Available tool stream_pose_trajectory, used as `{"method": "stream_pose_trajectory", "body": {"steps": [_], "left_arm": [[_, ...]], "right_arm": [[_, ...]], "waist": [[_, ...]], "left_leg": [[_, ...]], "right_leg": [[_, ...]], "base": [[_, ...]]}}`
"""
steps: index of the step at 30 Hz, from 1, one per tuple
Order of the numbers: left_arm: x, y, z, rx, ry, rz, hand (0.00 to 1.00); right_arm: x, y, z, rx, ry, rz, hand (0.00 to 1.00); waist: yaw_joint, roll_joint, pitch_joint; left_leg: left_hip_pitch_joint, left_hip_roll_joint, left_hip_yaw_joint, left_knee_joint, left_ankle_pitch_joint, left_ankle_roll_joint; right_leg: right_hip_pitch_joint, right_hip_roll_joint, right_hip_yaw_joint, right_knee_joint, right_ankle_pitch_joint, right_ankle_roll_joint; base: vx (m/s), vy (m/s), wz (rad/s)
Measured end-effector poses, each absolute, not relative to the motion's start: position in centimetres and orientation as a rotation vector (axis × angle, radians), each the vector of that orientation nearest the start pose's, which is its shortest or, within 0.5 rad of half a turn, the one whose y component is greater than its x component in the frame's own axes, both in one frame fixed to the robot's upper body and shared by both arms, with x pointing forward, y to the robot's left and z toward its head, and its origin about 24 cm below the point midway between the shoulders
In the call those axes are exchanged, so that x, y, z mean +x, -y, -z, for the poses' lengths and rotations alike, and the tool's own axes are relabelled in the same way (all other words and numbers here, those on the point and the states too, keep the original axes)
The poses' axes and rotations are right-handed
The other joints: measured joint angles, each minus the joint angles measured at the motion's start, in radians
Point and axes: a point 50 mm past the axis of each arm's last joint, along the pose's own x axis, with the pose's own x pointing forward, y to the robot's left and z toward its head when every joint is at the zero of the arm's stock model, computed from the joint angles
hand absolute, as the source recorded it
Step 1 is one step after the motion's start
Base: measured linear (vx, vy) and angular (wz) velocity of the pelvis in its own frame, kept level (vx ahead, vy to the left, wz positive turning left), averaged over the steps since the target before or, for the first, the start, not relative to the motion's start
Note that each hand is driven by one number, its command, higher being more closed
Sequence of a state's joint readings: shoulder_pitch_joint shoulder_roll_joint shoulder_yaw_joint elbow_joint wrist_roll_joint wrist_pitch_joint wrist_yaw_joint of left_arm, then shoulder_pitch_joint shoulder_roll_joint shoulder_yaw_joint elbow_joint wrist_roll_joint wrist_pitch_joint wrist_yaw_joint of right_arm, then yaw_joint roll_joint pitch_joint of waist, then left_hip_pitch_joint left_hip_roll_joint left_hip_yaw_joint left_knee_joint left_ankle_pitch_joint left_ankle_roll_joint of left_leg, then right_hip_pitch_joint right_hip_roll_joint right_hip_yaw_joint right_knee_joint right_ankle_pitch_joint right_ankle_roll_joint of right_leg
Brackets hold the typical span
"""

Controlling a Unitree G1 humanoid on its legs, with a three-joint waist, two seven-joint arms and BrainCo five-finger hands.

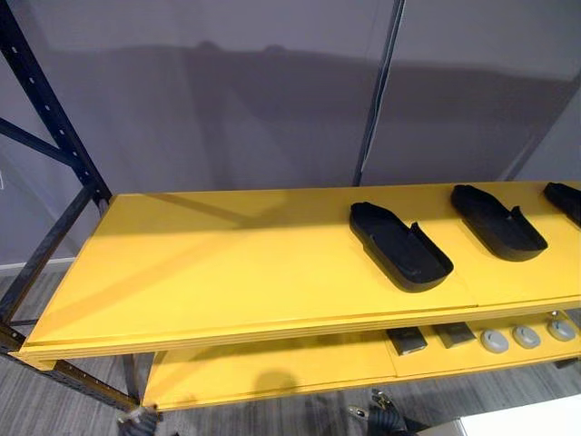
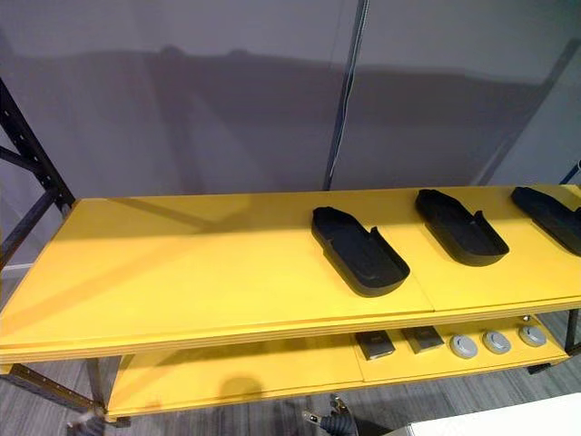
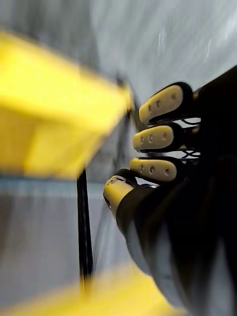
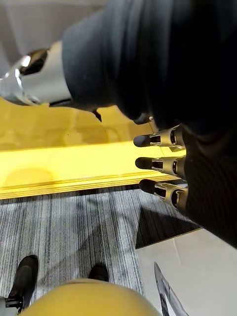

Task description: Walk over and take plastic housings, then place them on the shelf

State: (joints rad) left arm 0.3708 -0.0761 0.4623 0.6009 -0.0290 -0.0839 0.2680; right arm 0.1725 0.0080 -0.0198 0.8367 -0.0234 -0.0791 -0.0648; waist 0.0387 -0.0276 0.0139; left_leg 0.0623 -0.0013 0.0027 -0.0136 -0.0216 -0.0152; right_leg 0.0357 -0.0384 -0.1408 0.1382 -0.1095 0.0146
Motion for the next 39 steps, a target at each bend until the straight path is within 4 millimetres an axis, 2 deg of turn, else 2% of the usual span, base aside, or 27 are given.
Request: {"method": "stream_pose_trajectory", "body": {"steps": [2, 4, 5, 10, 15, 19, 23, 27, 30, 32, 39], "left_arm": [[2.8, -22.7, 14.3, -0.085, -1.008, -0.803, 1.0], [2.1, -22.1, 14.8, -0.1, -1.053, -0.775, 1.0], [2.1, -22.0, 15.0, -0.103, -1.062, -0.766, 0.0], [3.7, -21.6, 15.4, -0.055, -1.068, -0.613, 0.0], [5.6, -21.5, 15.3, 0.041, -1.045, -0.462, 0.0], [7.2, -21.3, 15.1, 0.106, -1.018, -0.38, 0.0], [9.1, -20.6, 14.9, 0.141, -0.978, -0.305, 0.0], [9.8, -19.5, 15.0, 0.147, -0.972, -0.25, 0.0], [10.2, -19.2, 14.9, 0.164, -0.964, -0.224, 0.0], [10.5, -19.1, 14.9, 0.19, -0.956, -0.203, 0.0], [11.7, -19.2, 14.5, 0.198, -0.925, -0.195, 0.0]], "right_arm": [[10.9, 16.0, 14.7, -0.018, -0.927, 0.122, 0.0], [10.7, 16.2, 14.8, -0.015, -0.935, 0.143, 0.0], [10.6, 16.5, 14.8, -0.016, -0.939, 0.156, 0.0], [10.4, 17.4, 15.1, -0.024, -0.965, 0.195, 0.0], [9.7, 18.4, 15.6, -0.033, -1.006, 0.231, 0.0], [9.8, 18.8, 15.7, -0.028, -1.021, 0.248, 0.0], [9.7, 19.1, 15.8, -0.017, -1.028, 0.27, 0.0], [10.5, 19.3, 15.5, -0.016, -1.007, 0.278, 0.0], [10.8, 19.6, 15.4, -0.017, -0.997, 0.286, 0.0], [10.9, 19.6, 15.4, -0.015, -0.996, 0.286, 0.0], [11.3, 19.8, 15.2, -0.016, -0.982, 0.287, 0.0]], "waist": [[0.0, 0.001, 0.0], [0.001, 0.003, 0.001], [0.001, 0.008, -0.001], [0.0, 0.023, -0.001], [-0.005, 0.019, -0.002], [-0.026, 0.018, 0.003], [-0.025, 0.019, 0.01], [-0.046, 0.016, 0.035], [-0.053, 0.019, 0.048], [-0.059, 0.021, 0.062], [-0.051, 0.022, 0.086]], "left_leg": [[0.0, 0.004, 0.018, -0.001, -0.001, -0.001], [0.0, 0.007, 0.034, -0.003, -0.002, -0.003], [0.0, 0.009, 0.045, -0.008, -0.002, -0.003], [0.007, 0.01, 0.064, -0.027, 0.001, -0.007], [0.013, 0.011, 0.072, -0.05, 0.009, -0.001], [0.015, 0.01, 0.083, -0.052, 0.005, -0.008], [0.019, 0.009, 0.108, -0.05, -0.004, -0.019], [0.03, 0.004, 0.115, -0.048, -0.005, -0.019], [0.028, 0.003, 0.138, -0.043, -0.01, -0.012], [0.022, 0.005, 0.141, -0.017, -0.031, 0.004], [-0.06, 0.016, 0.227, 0.108, -0.094, 0.025]], "right_leg": [[-0.002, 0.001, 0.006, 0.0, -0.001, 0.0], [-0.006, 0.003, 0.015, 0.001, -0.001, 0.0], [-0.013, 0.005, 0.023, 0.005, -0.001, 0.0], [-0.026, 0.01, 0.047, 0.004, -0.001, -0.001], [-0.038, 0.016, 0.057, -0.018, 0.0, -0.001], [-0.037, 0.019, 0.076, -0.036, 0.002, 0.0], [-0.034, 0.021, 0.104, -0.056, 0.012, 0.005], [-0.014, 0.019, 0.131, -0.083, 0.03, 0.008], [-0.017, 0.021, 0.159, -0.097, 0.047, 0.013], [-0.022, 0.021, 0.168, -0.096, 0.051, 0.013], [-0.089, 0.028, 0.259, -0.081, 0.085, 0.028]], "base": [[0.0, 0.0, 0.0], [0.0, 0.001, -0.13], [0.0, 0.002, -0.2], [0.01, 0.006, -0.15], [0.02, 0.006, -0.06], [0.05, 0.014, -0.15], [0.03, 0.019, -0.19], [0.0, 0.022, -0.19], [-0.07, 0.033, -0.26], [-0.09, 0.021, -0.16], [-0.09, 0.051, -0.4]]}}
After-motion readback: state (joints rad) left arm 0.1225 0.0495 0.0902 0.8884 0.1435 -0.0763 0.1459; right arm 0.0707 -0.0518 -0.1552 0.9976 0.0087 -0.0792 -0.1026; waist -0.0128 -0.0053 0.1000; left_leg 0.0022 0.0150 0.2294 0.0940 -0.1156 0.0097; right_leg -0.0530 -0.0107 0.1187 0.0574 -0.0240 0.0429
